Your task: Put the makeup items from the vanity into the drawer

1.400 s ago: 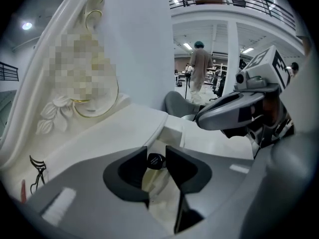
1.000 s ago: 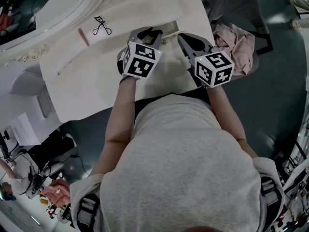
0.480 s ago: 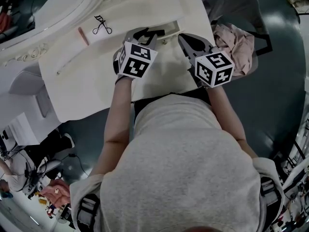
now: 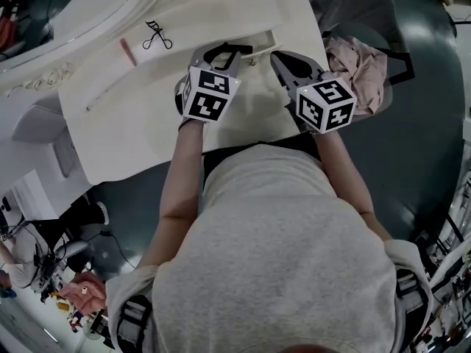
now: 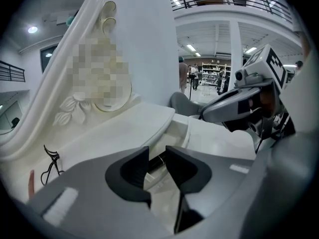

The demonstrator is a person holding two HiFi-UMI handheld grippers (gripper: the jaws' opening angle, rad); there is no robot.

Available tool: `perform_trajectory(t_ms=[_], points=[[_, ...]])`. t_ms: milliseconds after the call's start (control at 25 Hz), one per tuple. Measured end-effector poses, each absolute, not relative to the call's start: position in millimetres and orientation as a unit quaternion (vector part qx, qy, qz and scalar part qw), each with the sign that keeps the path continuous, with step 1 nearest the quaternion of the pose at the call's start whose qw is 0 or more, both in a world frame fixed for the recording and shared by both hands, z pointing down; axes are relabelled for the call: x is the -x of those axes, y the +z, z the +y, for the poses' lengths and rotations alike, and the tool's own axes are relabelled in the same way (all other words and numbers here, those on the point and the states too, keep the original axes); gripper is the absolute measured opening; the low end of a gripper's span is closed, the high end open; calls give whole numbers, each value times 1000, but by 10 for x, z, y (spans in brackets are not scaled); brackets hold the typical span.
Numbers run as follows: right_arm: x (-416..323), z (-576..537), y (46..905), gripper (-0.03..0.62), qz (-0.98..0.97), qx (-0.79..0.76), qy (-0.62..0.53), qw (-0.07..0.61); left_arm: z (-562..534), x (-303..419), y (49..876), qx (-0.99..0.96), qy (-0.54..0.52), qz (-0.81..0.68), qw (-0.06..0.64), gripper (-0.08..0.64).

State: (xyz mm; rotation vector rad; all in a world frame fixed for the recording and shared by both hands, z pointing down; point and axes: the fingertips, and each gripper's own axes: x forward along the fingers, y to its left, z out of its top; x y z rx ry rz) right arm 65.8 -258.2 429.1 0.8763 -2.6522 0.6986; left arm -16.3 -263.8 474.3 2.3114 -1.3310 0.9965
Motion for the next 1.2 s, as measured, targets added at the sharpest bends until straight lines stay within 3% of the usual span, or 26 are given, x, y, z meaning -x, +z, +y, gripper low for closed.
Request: perform_trajectory(t_ms=[320, 480, 760, 1200], points=[[-531, -2519, 4129, 8, -926, -284, 214, 127, -2536, 95, 4325, -843, 197, -458, 204, 57], [-469, -2471, 4014, 8, -937, -261, 184, 144, -2423, 114, 4258, -847, 179, -454, 211, 11], [-242, -2274, 3784, 8, -958, -198, 105, 181, -2215, 230, 4172, -862, 162, -426, 222, 9], [155, -2029, 3764, 8, -960, -175, 86, 201, -2004, 629, 4039, -861, 120, -454, 195, 9]])
